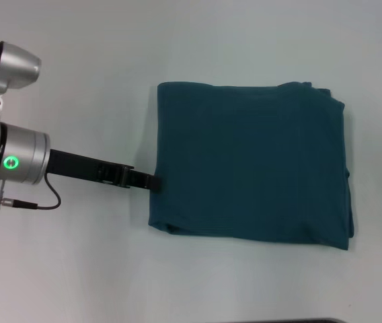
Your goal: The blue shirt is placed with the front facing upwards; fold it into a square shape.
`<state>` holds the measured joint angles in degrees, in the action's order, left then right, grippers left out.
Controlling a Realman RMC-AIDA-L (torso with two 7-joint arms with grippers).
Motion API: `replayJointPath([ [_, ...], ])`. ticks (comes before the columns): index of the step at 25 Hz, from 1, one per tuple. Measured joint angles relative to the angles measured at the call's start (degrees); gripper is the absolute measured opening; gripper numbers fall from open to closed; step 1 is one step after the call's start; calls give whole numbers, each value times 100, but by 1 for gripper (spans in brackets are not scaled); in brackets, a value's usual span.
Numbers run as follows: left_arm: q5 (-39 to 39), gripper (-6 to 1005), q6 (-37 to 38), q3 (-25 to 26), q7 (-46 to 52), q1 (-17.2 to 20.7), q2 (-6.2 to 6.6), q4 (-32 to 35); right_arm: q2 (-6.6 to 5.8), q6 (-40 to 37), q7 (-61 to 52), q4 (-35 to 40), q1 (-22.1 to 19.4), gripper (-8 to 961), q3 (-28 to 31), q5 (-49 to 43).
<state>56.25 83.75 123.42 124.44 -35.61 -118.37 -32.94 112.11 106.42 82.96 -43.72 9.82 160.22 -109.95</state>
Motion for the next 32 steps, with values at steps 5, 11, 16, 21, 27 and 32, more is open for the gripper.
replayJointPath([
  [5, 0, 112, 60, 11, 0, 77, 14, -4, -10, -12, 0, 24, 27, 784, -16, 0],
  [11, 13, 112, 189, 47, 36, 298, 21, -236, -17, -25, 0, 31, 69, 774, -17, 0],
  [16, 0, 111, 274, 178, 52, 434, 49, -345, -21, -28, 0, 31, 101, 776, -18, -7],
  [21, -1, 111, 333, 208, 52, 495, 75, -354, -25, -34, -6, 31, 114, 776, -17, -9],
  [27, -1, 111, 573, 226, 15, 575, 84, -376, -25, -35, -8, 36, 129, 775, -17, -9],
  [32, -4, 111, 681, 300, 8, 686, 102, -487, -23, -49, -8, 39, 147, 775, -17, -9],
])
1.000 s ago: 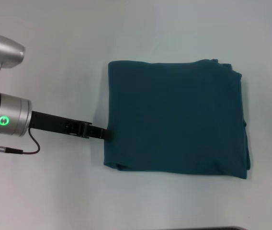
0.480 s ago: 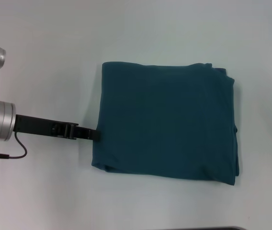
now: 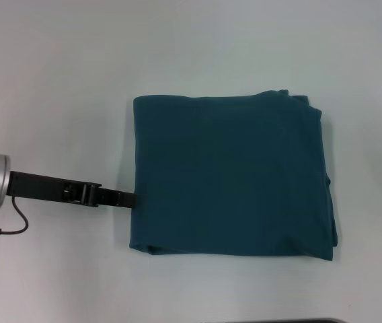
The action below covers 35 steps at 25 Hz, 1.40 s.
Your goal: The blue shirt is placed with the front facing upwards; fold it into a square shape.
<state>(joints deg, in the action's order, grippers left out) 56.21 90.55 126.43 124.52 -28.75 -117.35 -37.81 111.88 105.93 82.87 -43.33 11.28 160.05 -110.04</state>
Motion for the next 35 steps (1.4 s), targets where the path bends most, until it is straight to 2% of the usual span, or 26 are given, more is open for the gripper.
replayJointPath([
  [8, -2, 112, -7, 394, 87, 81, 31, -147, 7, -3, 0, 0, 6, 776, 5, 0],
  [12, 43, 144, 131, 906, 2, 140, 48, -305, 8, -3, 2, 0, 3, 775, 4, 0],
  [15, 52, 271, 323, 1389, -223, 150, 41, -372, 22, -3, 55, 0, 34, 775, -52, 1],
  [22, 129, 525, 396, 1931, -1013, 138, -38, -400, 164, 0, 578, 156, 348, 776, -606, -151],
  [29, 174, 705, 312, 1961, -2119, 188, -98, -314, 337, -15, 1197, 448, 925, 776, -846, -844],
  [35, 154, 842, 505, 1882, -2727, 280, -120, -268, 418, -139, 1377, 448, 1156, 777, -1153, -952],
])
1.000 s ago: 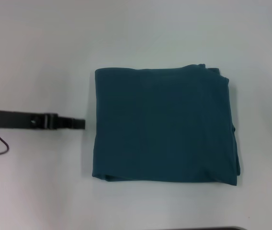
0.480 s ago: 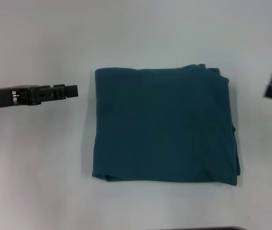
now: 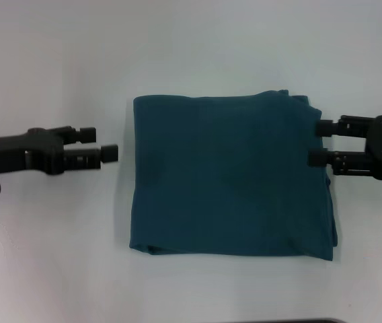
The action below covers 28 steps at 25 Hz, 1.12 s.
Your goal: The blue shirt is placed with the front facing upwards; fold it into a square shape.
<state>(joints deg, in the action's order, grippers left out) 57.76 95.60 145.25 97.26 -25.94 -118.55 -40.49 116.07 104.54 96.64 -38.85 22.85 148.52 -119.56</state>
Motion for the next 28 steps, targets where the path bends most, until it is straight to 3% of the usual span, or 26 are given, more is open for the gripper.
replayJointPath([
  [4, 20, 923, 359, 7, -535, 73, -10, -3, 26, -1, 36, -4, 115, 778, -29, 11],
  [12, 49, 923, 492, 82, -1066, 107, -32, -36, 44, 44, 0, -48, 204, 779, -111, 24],
  [22, 101, 923, 519, 182, -1002, 42, -40, -51, -14, 55, -74, -67, 164, 781, -164, 4],
  [28, 209, 923, 631, 188, -995, 26, -110, -55, 4, 74, -39, -70, 178, 781, -248, -1],
])
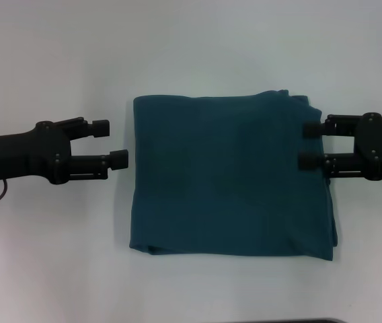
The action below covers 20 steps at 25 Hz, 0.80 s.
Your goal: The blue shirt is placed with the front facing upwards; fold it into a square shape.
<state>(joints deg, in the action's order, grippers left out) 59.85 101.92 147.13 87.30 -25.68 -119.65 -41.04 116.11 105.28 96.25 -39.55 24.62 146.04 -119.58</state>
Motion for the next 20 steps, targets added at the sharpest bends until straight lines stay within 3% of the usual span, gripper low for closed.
replayJointPath([
  [20, 72, 923, 117, 1, 31, -32, 12, -1, -20, -86, -38, 0, -5, 786, -56, -4],
])
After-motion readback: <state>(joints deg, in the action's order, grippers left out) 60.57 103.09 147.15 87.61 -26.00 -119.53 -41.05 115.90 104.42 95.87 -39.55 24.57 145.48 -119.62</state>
